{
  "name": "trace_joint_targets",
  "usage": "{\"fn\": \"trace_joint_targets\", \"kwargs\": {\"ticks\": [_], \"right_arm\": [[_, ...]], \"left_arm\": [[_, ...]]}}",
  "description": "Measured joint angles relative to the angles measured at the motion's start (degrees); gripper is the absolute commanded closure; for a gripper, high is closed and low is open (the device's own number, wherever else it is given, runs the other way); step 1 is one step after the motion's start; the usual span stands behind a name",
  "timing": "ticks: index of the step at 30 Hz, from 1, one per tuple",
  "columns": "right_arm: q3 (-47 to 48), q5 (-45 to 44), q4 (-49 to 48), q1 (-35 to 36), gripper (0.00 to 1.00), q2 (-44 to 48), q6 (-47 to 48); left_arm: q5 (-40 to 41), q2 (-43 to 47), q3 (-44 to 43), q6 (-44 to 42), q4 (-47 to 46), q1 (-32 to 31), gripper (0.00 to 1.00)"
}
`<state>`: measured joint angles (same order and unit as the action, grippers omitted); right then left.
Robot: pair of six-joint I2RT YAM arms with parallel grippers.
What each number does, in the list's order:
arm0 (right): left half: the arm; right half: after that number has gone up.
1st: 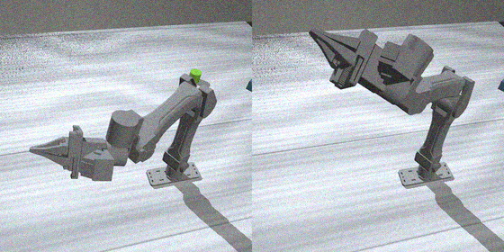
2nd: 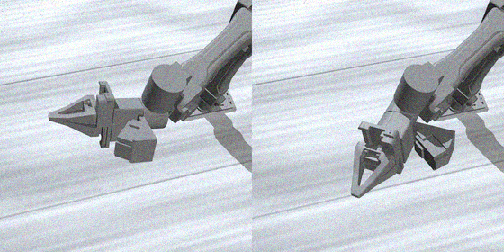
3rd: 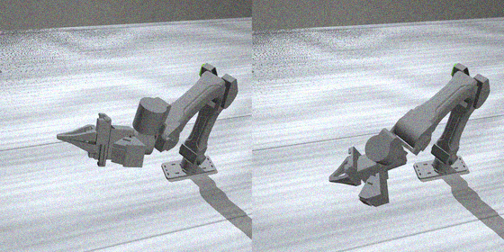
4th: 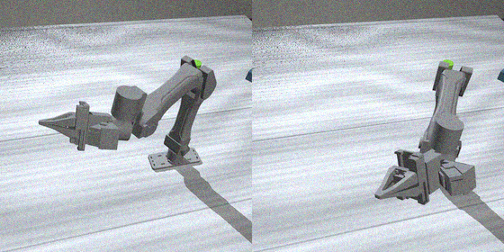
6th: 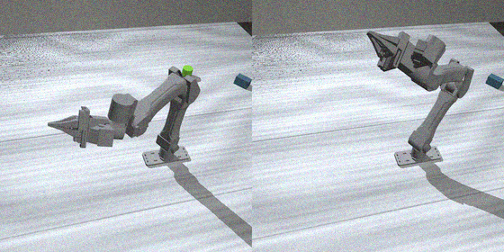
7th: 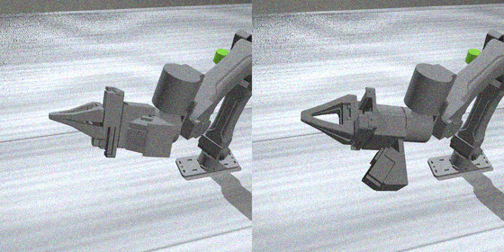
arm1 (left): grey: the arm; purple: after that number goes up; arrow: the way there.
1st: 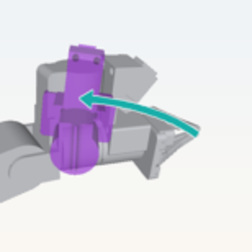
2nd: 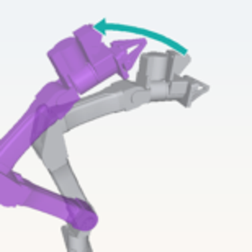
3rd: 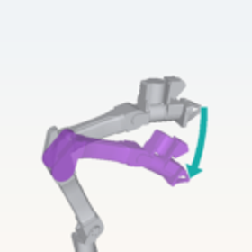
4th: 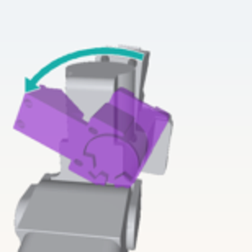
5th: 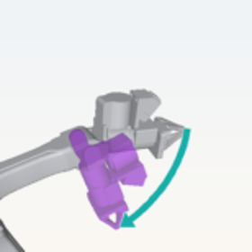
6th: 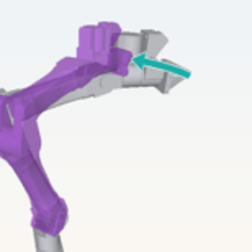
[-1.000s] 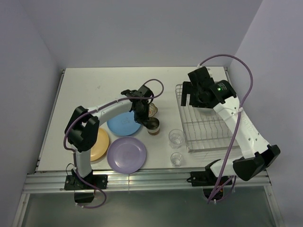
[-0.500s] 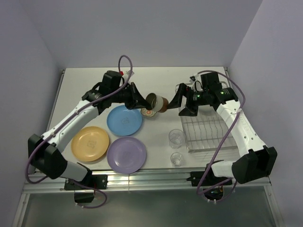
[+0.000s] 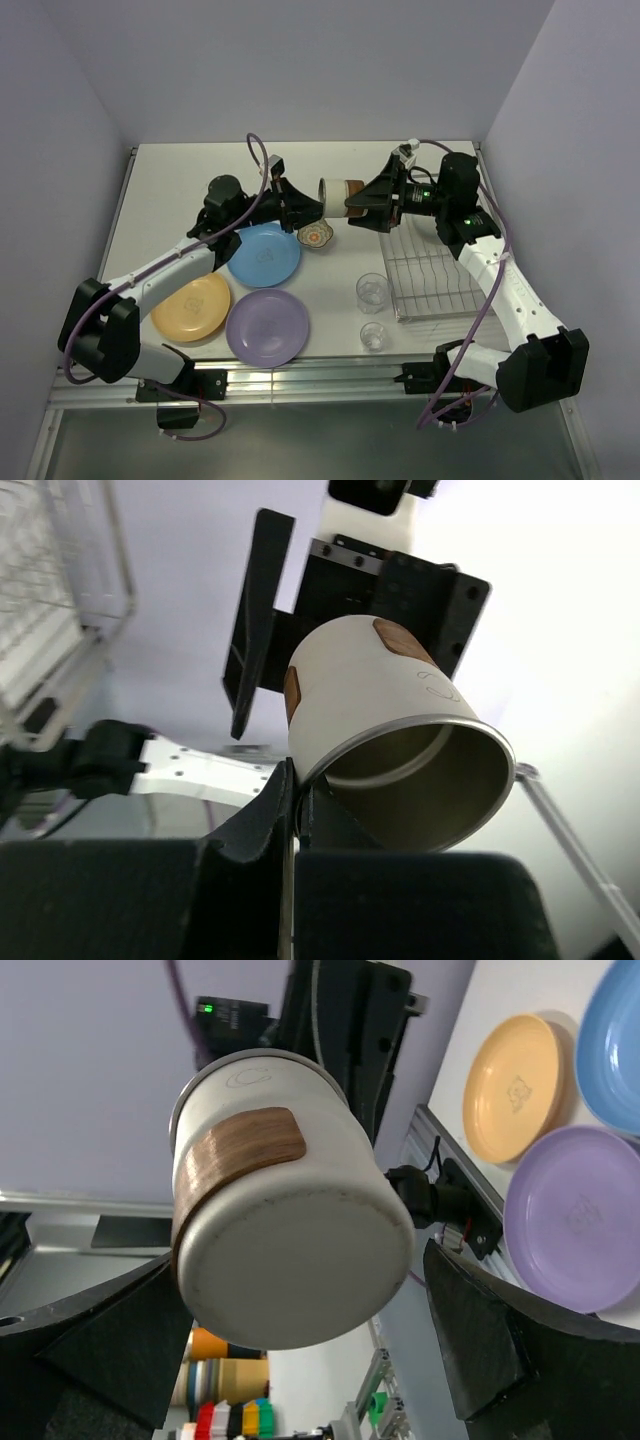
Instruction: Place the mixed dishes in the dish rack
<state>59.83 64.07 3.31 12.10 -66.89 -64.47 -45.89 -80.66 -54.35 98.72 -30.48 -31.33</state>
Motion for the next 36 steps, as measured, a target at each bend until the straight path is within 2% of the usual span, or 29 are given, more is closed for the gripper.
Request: {"fn": "trace_joint_targets", "kwargs": {"ticks": [4, 15, 18, 19, 21, 22, 23, 24, 27, 30, 33, 36], "right_arm": [[-0.17, 0.96, -4.42, -0.42, 0.09, 0.0, -2.56], [-0.2, 2.34, -9.81, -1.6, 0.21, -0.59, -6.23], [-0.15, 2.78, -10.71, -1.64, 0.31, -1.22, -6.99], [-0.15, 2.93, -11.1, -1.64, 0.41, -1.49, -7.5], [-0.13, 3.19, -12.02, -1.64, 0.55, -2.03, -8.24], [-0.13, 3.28, -12.55, -1.64, 0.74, -2.38, -8.61], [-0.11, 3.28, -12.79, -1.66, 0.87, -2.69, -8.74], [-0.04, 3.32, -12.79, -1.75, 1.0, -3.02, -8.79], [1.18, 2.05, -10.86, -1.99, 1.0, -4.81, -7.98], [5.79, -0.09, -3.17, -2.84, 1.0, -7.56, -3.85], [11.89, -4.46, 5.6, -4.2, 1.0, -10.45, 2.25], [19.96, -11.93, 17.25, -6.45, 1.0, -13.9, 10.05]], "left_arm": [[0.0, -0.81, 2.56, 7.23, -9.66, 0.0, 1.0], [-0.42, -0.87, 3.3, 10.4, -11.58, -0.09, 1.0], [-0.44, -0.9, 3.3, 10.4, -10.95, 0.02, 1.0], [-0.46, -0.94, 3.3, 10.4, -10.84, 0.09, 1.0], [-0.46, -1.01, 3.3, 10.43, -10.8, 0.2, 1.0], [-0.46, -1.2, 3.3, 10.45, -10.86, 0.31, 1.0], [-0.48, -1.44, 3.3, 10.49, -10.95, 0.39, 0.96], [-0.61, -1.81, 3.28, 10.51, -11.19, 0.5, 0.63], [-2.58, -2.99, 3.02, 7.85, -9.73, 0.44, 0.14], [-3.76, -4.2, 0.76, 3.13, -1.7, 0.46, 0.01], [-3.5, -5.14, -3.39, -4.74, 10.23, 1.79, 0.01], [-0.81, -5.51, -8.79, -15.63, 26.49, 4.35, 0.01]]}}
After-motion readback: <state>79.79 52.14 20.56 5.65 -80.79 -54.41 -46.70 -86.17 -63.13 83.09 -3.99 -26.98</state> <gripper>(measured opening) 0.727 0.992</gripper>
